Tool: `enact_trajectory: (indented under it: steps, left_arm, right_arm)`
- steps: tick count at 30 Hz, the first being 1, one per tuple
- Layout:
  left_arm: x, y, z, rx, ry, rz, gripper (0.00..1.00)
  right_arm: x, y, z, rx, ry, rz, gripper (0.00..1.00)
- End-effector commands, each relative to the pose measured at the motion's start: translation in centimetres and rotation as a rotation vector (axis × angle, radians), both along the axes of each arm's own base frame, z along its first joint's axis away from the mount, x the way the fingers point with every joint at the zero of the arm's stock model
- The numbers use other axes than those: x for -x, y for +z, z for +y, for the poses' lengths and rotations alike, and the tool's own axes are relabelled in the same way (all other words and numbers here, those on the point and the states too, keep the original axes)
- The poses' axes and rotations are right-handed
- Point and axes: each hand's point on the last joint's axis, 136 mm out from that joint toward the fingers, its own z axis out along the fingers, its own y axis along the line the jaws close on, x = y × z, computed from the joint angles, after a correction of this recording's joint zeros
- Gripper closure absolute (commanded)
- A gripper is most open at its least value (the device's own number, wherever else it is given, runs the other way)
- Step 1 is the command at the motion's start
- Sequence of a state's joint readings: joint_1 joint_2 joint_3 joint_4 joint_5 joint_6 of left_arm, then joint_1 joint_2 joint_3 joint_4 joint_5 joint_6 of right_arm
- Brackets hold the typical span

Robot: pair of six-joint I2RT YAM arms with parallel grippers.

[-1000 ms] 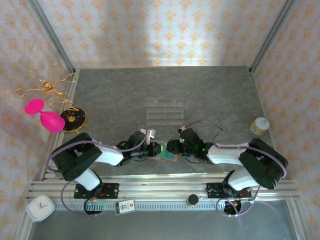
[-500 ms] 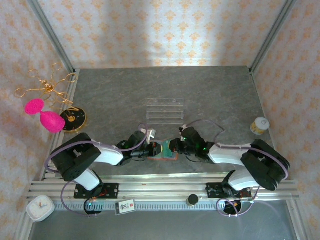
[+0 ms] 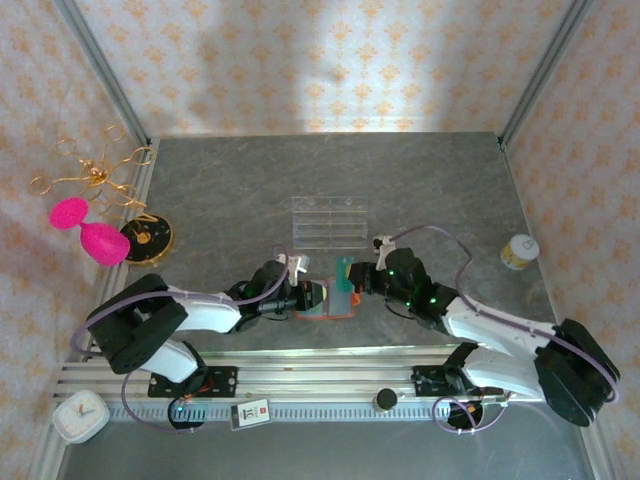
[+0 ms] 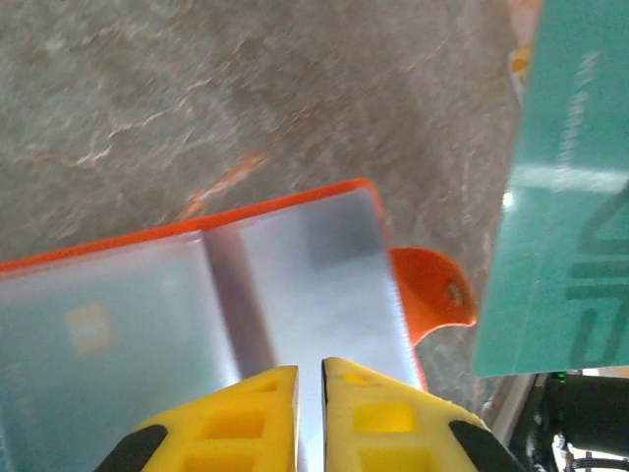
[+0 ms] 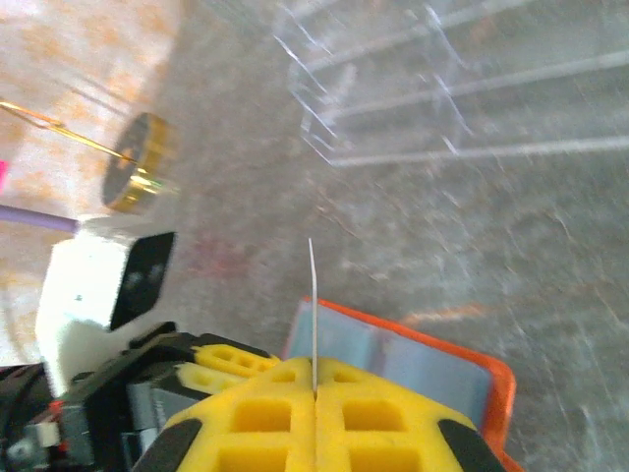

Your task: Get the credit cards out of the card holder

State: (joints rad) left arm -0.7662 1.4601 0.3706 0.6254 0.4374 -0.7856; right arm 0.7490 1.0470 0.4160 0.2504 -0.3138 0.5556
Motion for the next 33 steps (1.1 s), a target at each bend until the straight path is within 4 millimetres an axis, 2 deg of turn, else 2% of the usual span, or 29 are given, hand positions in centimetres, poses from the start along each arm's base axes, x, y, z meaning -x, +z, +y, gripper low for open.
enact_trajectory:
  steps: [1, 4, 8, 13, 18, 26, 33]
  left_arm:
    - [-0.1, 1.1, 0.2, 0.023, 0.019, -0.029, 0.84]
    - [-0.1, 2.0, 0.1, 0.053, 0.019, -0.055, 0.81]
    - [-0.1, 2.6, 0.1, 0.07, 0.013, -0.079, 0.79]
    - [0.1, 3.5, 0.5, 0.079, 0.014, -0.113, 0.78]
    - [0.5, 5.3, 1.1, 0.102, 0.013, -0.181, 0.75]
    - [1.2, 10.2, 3.3, 0.161, 0.049, -0.363, 0.68]
    - [2.1, 14.7, 6.0, 0.276, 0.092, -0.491, 0.56]
  right_arm:
    - [0.0, 3.9, 0.4, -0.073, 0.048, -0.153, 1.0]
    - [1.1, 6.9, 0.7, -0.172, 0.098, -0.24, 1.0]
    - [2.9, 9.4, 1.4, -0.248, 0.2, -0.316, 1.0]
    - [4.6, 11.0, 1.5, -0.305, 0.278, -0.37, 1.0]
    - [6.1, 12.1, 1.9, -0.369, 0.352, -0.386, 1.0]
    - [7.1, 14.7, 2.1, -0.422, 0.411, -0.441, 1.0]
    - [7.3, 15.5, 2.3, -0.44, 0.427, -0.455, 1.0]
